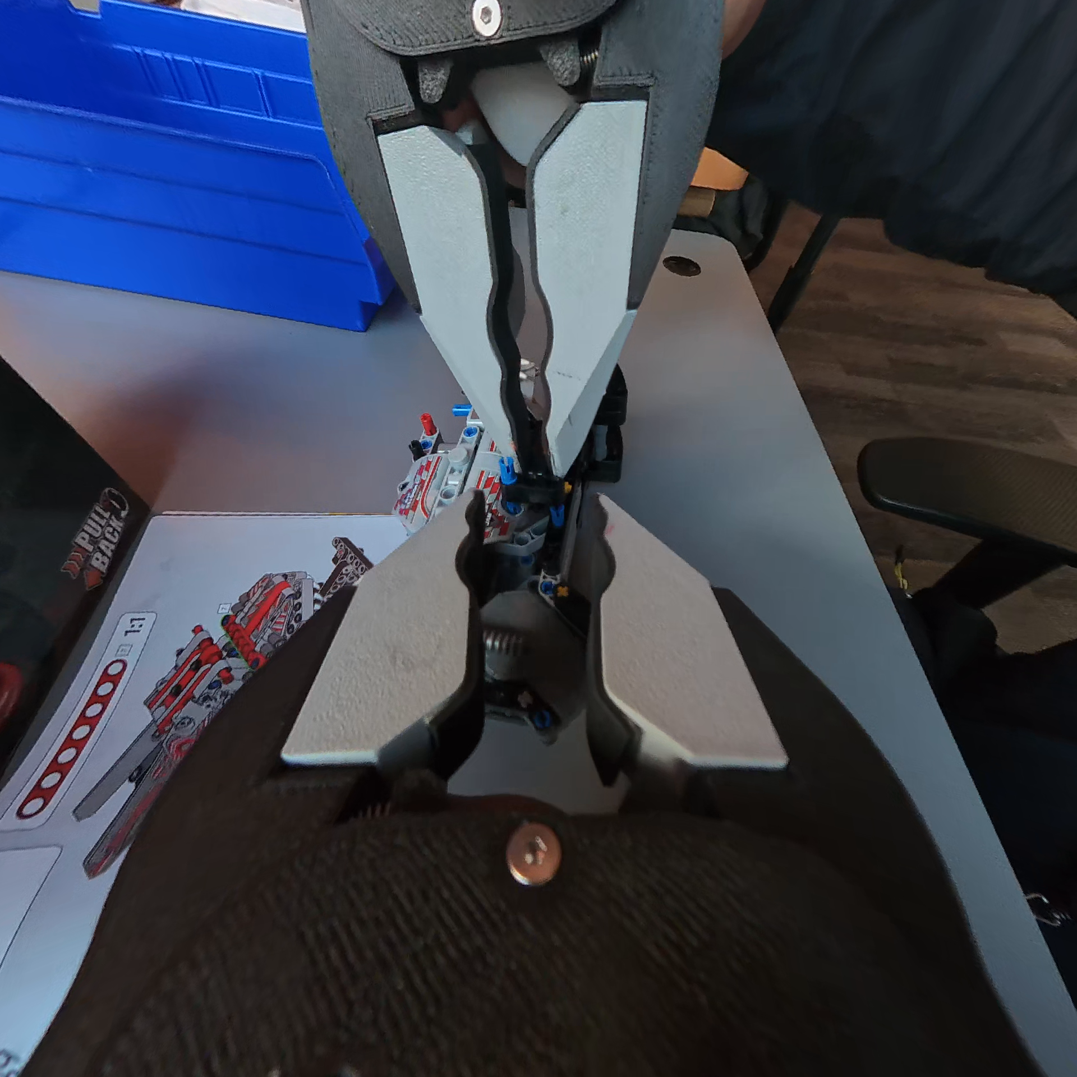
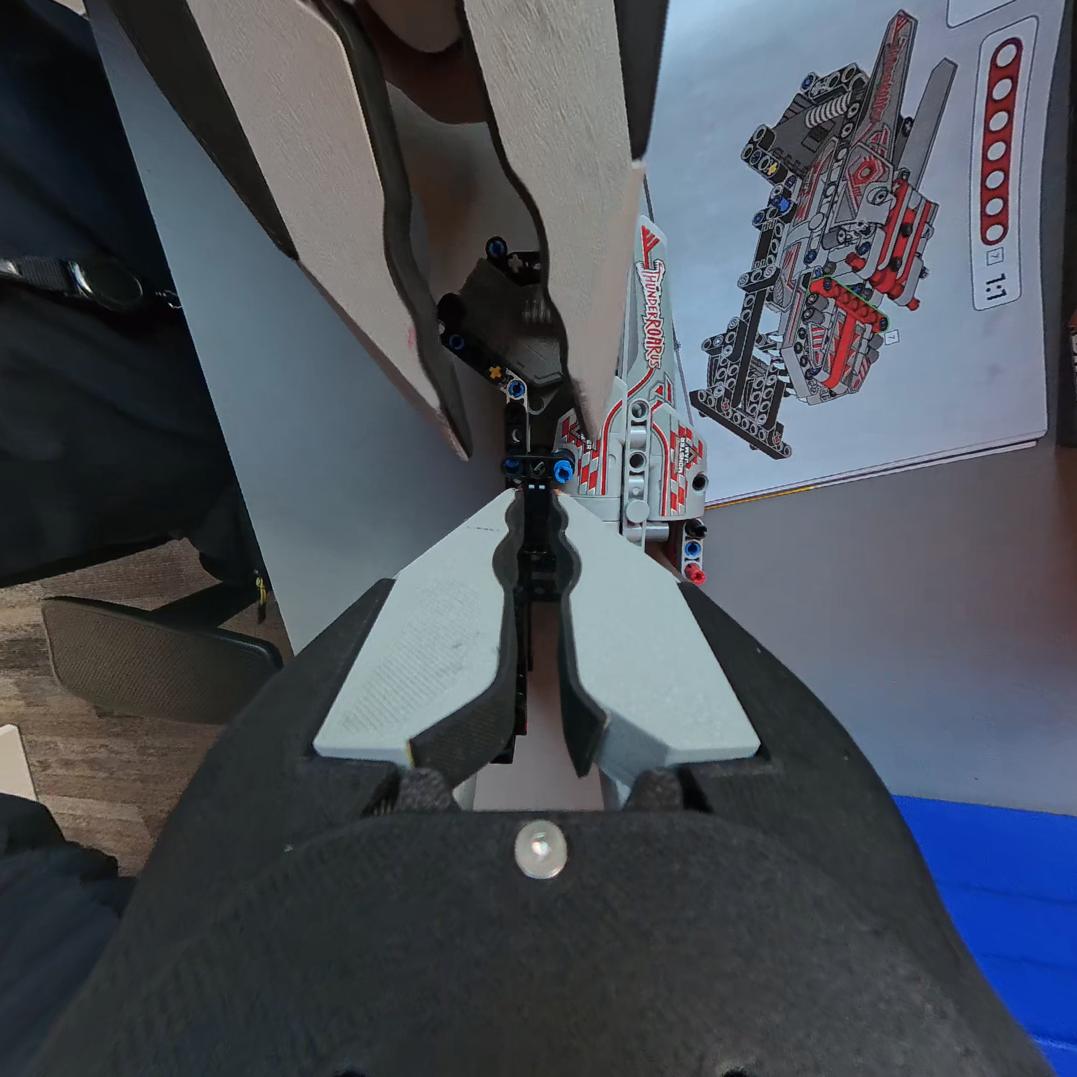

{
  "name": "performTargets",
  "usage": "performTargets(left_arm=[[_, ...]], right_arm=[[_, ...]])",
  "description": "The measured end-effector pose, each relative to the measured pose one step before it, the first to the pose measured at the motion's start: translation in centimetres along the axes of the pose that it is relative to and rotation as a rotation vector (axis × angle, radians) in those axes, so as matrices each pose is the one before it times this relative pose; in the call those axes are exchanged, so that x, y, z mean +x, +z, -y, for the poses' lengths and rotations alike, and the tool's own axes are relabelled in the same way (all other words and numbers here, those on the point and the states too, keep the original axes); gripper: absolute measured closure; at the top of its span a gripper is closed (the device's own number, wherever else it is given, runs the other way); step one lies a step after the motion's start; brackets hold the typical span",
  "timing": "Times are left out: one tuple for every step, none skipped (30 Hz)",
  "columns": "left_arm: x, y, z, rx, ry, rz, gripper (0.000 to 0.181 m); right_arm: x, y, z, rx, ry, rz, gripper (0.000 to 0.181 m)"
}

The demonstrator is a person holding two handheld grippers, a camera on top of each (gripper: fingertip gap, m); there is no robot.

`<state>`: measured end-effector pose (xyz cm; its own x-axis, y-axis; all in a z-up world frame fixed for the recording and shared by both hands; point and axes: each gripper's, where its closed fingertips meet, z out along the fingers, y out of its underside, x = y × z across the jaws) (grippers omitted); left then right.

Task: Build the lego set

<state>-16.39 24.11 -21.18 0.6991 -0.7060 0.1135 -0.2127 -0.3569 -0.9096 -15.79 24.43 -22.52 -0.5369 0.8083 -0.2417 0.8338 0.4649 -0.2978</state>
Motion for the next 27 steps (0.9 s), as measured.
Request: performTargets(left_arm=[[-0.017, 0.246, 0.043, -0.001, 0.0033, -0.001, 0.149], [0.008, 0.217, 0.055, 0.0013, 0.0025, -0.0018, 0.15], [0.092, 0.191, 0.013, 0.0003, 0.0007, -0.0082, 0.151], [0.16, 0.129, 0.024, 0.0014, -0.0033, -0.0134, 0.153], [-0.011, 0.077, 0.073, 0.0044, -0.0064, -0.0028, 0.153], [-0.023, 0.043, 0.024, 0.0036, -0.003, -0.0018, 0.153], [-0.023, 0.006, 0.025, 0.0039, -0.0033, -0.0029, 0.154], [-0.015, -0.012, 0.014, 0.004, -0.0059, -0.0047, 0.155], [-0.018, -0.044, 0.003, 0.0037, -0.0084, -0.0052, 0.157], [-0.051, -0.073, 0.015, 0.0054, -0.0082, -0.0039, 0.16], [-0.134, -0.105, 0.025, 0.007, -0.0078, 0.0, 0.166], [-0.111, -0.118, 0.029, 0.0073, -0.0093, -0.0019, 0.171], [0.074, -0.104, 0.037, 0.0092, -0.0041, -0.0134, 0.181], [0.165, -0.026, 0.067, 0.0097, -0.0081, -0.0146, 0.181], [0.109, 0.039, 0.026, 0.0025, -0.0082, -0.0087, 0.175], [0.087, -0.011, 0.029, -0.003, -0.0012, -0.0063, 0.168], [-0.125, -0.053, 0.043, -0.0044, 0.0071, 0.008, 0.162], [-0.135, -0.12, 0.109, 0.0013, 0.0112, 0.0089, 0.16], [-0.061, -0.151, 0.135, 0.0047, 0.0071, 0.0027, 0.159], [0.004, -0.109, 0.111, 0.0039, 0.0023, -0.0043, 0.158], [0.07, -0.028, 0.055, 0.0016, 0.0001, -0.0101, 0.158], [0.15, 0.076, -0.022, -0.003, -0.0011, -0.0165, 0.158], [0.103, 0.14, -0.1, -0.01, -0.0015, -0.0131, 0.157], [0.043, 0.186, -0.13, -0.0132, 0.0034, -0.0075, 0.157], [-0.067, 0.143, -0.091, -0.0121, 0.0097, -0.0011, 0.156], [-0.29, 0.002, 0.09, -0.0007, 0.0114, 0.0123, 0.156], [-0.324, -0.192, 0.28, 0.0134, 0.0033, 0.0111, 0.157]], right_arm=[[0.003, -0.005, -0.019, -0.0024, 0.0025, -0.0005, 0.176], [0.004, -0.004, -0.01, -0.001, 0.0005, -0.0011, 0.176], [0.003, 0.003, -0.016, -0.0013, -0.0021, -0.0023, 0.176], [0.019, 0.0, -0.031, -0.0033, -0.0015, -0.0028, 0.176], [0.027, -0.029, -0.061, -0.0051, -0.0009, -0.0027, 0.176], [0.036, -0.012, -0.057, -0.0043, -0.0026, -0.0032, 0.176], [0.013, -0.002, -0.026, -0.0023, -0.004, -0.0026, 0.176], [-0.018, -0.004, -0.014, -0.0012, -0.004, -0.0009, 0.176], [-0.044, 0.024, 0.001, -0.0009, -0.0044, 0.0007, 0.176], [-0.09, 0.054, 0.009, -0.0001, -0.0048, 0.0029, 0.175], [-0.09, 0.062, -0.006, -0.0007, -0.0042, 0.0018, 0.174], [0.0, 0.011, 0.019, 0.0024, -0.0032, -0.0046, 0.174], [0.039, 0.021, -0.003, 0.0037, -0.0022, -0.0087, 0.174], [0.002, 0.0, 0.03, 0.0067, 0.0019, -0.0026, 0.174], [0.017, -0.027, -0.044, 0.0019, 0.0061, 0.0013, 0.174], [0.038, -0.043, -0.033, 0.003, 0.008, 0.0023, 0.175], [0.003, -0.028, -0.057, 0.0008, 0.0057, 0.0036, 0.175], [0.009, -0.033, -0.034, 0.0019, 0.004, 0.0022, 0.175], [0.004, -0.026, -0.024, 0.002, 0.0044, 0.0012, 0.175], [-0.006, -0.01, 0.001, 0.0018, 0.0059, 0.0019, 0.175], [0.01, 0.0, 0.004, 0.0013, 0.006, 0.0007, 0.175], [0.002, 0.008, 0.007, 0.0011, 0.0028, 0.0008, 0.175], [-0.003, -0.002, 0.003, 0.0009, -0.001, -0.0008, 0.176], [0.004, 0.004, 0.011, -0.0002, -0.0003, -0.0004, 0.176], [-0.01, 0.008, 0.005, -0.0006, 0.0016, 0.0008, 0.175], [-0.002, -0.007, -0.006, -0.0019, 0.001, -0.0002, 0.175], [-0.009, -0.002, -0.01, -0.0013, 0.0008, -0.001, 0.175]])
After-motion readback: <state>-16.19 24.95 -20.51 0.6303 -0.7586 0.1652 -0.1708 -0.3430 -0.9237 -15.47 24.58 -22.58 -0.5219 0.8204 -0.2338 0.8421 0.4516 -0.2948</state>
